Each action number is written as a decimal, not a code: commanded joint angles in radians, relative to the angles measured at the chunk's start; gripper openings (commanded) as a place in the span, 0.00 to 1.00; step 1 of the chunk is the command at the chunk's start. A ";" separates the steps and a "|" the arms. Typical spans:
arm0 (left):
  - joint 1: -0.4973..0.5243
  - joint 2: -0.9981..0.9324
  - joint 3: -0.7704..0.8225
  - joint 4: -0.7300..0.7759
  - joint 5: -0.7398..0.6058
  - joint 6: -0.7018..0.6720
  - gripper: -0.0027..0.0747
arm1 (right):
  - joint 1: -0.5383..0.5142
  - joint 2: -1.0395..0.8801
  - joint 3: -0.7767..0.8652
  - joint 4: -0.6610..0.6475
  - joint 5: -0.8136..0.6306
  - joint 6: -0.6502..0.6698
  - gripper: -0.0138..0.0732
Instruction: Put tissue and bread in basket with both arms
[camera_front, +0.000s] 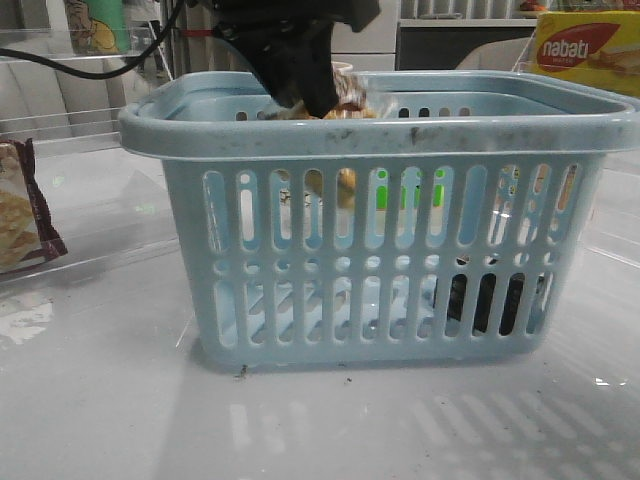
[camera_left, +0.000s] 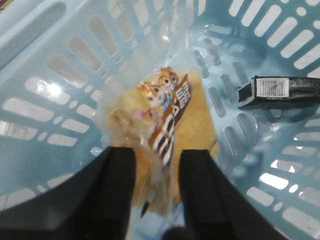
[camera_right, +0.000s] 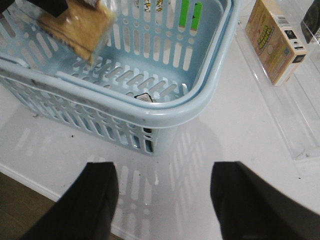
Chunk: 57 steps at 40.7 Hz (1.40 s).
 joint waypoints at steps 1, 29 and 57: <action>-0.002 -0.059 -0.035 -0.002 -0.065 0.001 0.64 | -0.008 -0.003 -0.027 0.002 -0.065 -0.001 0.75; -0.067 -0.527 0.191 -0.029 0.001 0.001 0.67 | -0.008 -0.003 -0.027 0.002 -0.065 -0.001 0.75; -0.077 -1.172 0.792 0.101 0.009 -0.181 0.67 | -0.008 -0.008 -0.027 -0.061 -0.053 -0.001 0.75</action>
